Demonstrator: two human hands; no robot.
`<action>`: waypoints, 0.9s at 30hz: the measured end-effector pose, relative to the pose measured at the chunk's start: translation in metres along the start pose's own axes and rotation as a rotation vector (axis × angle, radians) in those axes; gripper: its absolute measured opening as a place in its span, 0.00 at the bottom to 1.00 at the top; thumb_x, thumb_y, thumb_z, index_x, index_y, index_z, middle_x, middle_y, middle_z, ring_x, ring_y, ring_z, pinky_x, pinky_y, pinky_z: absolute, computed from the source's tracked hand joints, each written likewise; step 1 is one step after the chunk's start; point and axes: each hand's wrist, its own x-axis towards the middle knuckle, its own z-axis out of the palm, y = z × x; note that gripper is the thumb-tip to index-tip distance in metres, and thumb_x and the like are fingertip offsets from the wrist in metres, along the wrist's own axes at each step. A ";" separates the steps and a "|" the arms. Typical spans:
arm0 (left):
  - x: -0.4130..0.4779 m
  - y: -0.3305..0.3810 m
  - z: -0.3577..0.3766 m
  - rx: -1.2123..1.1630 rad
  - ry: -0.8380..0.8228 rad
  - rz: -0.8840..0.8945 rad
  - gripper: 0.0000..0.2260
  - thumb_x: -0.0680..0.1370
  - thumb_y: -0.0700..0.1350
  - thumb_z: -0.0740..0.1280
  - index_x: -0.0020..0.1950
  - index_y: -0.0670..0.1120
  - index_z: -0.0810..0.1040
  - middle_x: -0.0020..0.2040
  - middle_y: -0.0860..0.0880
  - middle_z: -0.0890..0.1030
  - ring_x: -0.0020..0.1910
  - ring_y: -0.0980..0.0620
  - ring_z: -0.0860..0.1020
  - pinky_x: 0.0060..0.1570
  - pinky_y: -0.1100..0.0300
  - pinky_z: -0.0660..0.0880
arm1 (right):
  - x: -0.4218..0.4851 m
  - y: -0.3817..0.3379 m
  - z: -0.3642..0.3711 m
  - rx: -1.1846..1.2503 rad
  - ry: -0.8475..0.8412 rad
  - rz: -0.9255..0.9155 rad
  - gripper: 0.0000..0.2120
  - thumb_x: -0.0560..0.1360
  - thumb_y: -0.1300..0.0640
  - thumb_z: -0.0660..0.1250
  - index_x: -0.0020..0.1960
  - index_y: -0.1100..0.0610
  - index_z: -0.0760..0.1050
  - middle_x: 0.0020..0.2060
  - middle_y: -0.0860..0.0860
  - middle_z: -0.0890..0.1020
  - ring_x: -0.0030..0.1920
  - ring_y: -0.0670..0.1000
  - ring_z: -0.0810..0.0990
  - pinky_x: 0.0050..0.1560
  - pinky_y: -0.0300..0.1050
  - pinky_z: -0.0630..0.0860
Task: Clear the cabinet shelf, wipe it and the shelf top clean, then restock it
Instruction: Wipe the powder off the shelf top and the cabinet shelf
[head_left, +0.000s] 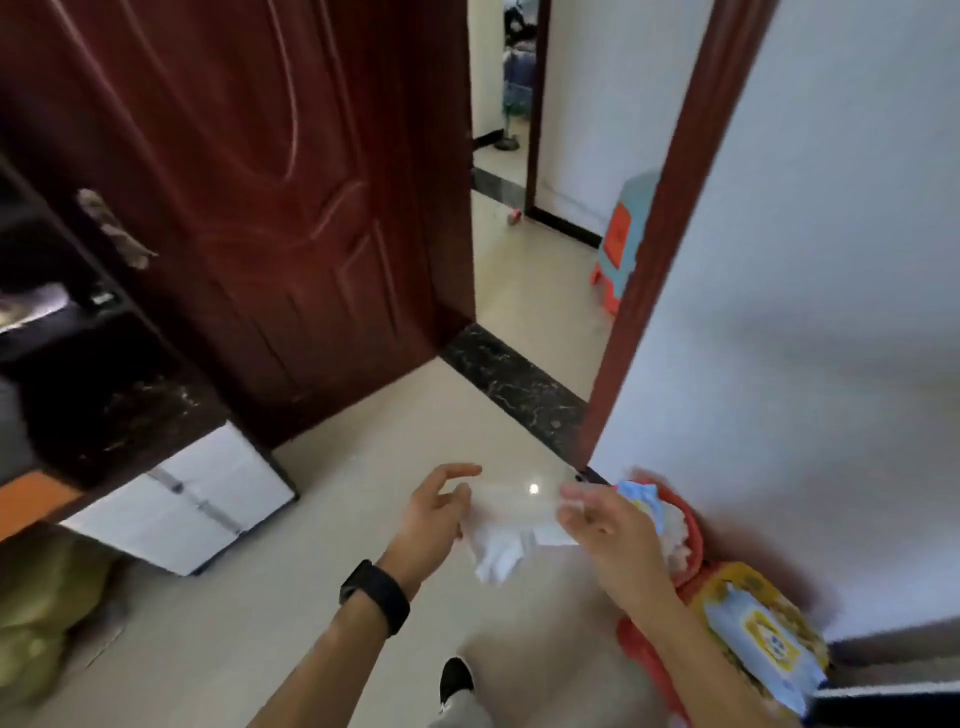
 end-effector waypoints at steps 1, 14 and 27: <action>-0.010 -0.006 -0.030 -0.014 0.044 -0.007 0.13 0.84 0.43 0.57 0.57 0.54 0.80 0.52 0.46 0.84 0.50 0.46 0.83 0.54 0.47 0.80 | 0.001 -0.013 0.026 -0.052 -0.077 -0.045 0.11 0.75 0.60 0.73 0.50 0.44 0.80 0.42 0.40 0.85 0.42 0.39 0.82 0.43 0.32 0.75; -0.150 -0.130 -0.422 0.424 0.586 -0.064 0.10 0.80 0.54 0.65 0.42 0.52 0.79 0.44 0.53 0.78 0.42 0.54 0.76 0.37 0.65 0.67 | -0.029 -0.158 0.444 -0.496 -0.603 -0.569 0.01 0.74 0.52 0.73 0.44 0.46 0.82 0.35 0.41 0.83 0.39 0.40 0.81 0.44 0.36 0.76; -0.298 -0.250 -0.563 -0.614 1.060 -0.165 0.15 0.81 0.58 0.60 0.47 0.48 0.76 0.40 0.51 0.74 0.37 0.54 0.74 0.39 0.63 0.74 | -0.150 -0.177 0.719 -0.287 -1.192 -0.122 0.16 0.76 0.40 0.67 0.51 0.54 0.77 0.45 0.49 0.81 0.43 0.47 0.79 0.46 0.45 0.77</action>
